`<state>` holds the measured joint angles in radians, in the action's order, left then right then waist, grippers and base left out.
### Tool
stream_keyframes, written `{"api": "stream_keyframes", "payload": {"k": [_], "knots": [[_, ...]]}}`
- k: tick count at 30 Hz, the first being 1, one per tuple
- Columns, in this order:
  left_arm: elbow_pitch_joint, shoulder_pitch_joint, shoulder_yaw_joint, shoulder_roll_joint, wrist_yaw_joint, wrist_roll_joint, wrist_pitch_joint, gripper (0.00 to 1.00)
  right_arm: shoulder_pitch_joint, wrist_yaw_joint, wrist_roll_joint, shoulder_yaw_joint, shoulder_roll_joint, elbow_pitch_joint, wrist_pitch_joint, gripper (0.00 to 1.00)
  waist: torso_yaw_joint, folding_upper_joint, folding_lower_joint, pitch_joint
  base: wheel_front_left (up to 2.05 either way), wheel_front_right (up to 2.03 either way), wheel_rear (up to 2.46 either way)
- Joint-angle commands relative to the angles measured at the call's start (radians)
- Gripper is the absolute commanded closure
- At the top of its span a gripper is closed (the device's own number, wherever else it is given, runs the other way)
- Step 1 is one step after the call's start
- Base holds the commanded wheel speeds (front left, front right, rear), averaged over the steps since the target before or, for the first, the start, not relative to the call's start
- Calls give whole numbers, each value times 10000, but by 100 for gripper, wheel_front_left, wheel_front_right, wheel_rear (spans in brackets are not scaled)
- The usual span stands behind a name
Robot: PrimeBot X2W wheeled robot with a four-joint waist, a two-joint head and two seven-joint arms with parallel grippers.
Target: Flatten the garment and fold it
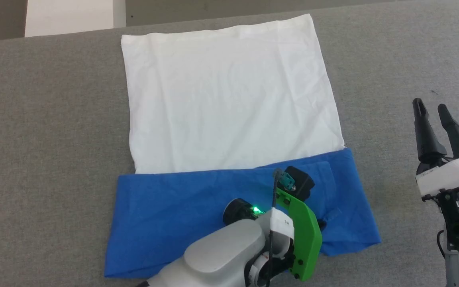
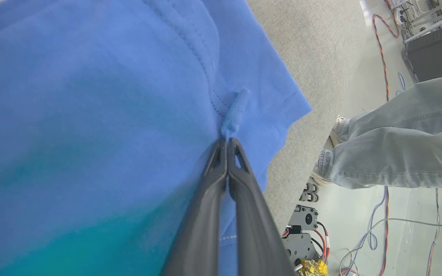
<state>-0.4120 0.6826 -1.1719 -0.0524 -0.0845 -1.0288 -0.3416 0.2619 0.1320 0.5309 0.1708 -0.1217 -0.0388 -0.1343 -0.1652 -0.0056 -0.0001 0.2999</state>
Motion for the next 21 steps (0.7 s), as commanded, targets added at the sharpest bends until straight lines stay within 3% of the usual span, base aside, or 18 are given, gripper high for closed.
{"api": "stream_keyframes", "payload": {"k": [1, 3, 4, 5, 12, 18, 21], "knots": [[-9, 182, -103, 22, 35, -138, 49, 100, 121, -13, 65, -22, -18, -43, 64, 0, 36, 56, 1, -15, 0, 0, 0], [-31, 256, -257, 22, 3, -343, 100, 100, 144, -13, 57, -31, -16, -92, 79, 0, 86, 56, 1, -59, 0, 0, 0], [-33, 313, -300, 22, -26, -413, 231, 69, 156, -13, 63, -51, -11, -105, 81, 0, 107, 56, 1, -88, 0, 0, 0], [-46, 333, -342, 22, -42, -519, 251, 0, 161, -13, 62, -59, -8, -118, 85, 0, 123, 56, 1, -116, 0, 0, 0], [395, 757, 81, 22, -32, -1646, 916, 0, 3, -13, -23, 37, -16, -245, 101, 0, 419, 56, 1, -513, 0, 0, 0], [357, 1458, 1529, -36, -35, -2184, 2207, 0, -140, -13, -122, 53, 31, -219, 19, 0, 650, 56, 1, -792, 0, 0, 0], [222, 1638, 2340, -512, -133, -2101, 3135, 0, -161, -13, -205, 45, 40, -113, -27, 0, 709, 56, 1, -849, 0, 0, 0]]}}
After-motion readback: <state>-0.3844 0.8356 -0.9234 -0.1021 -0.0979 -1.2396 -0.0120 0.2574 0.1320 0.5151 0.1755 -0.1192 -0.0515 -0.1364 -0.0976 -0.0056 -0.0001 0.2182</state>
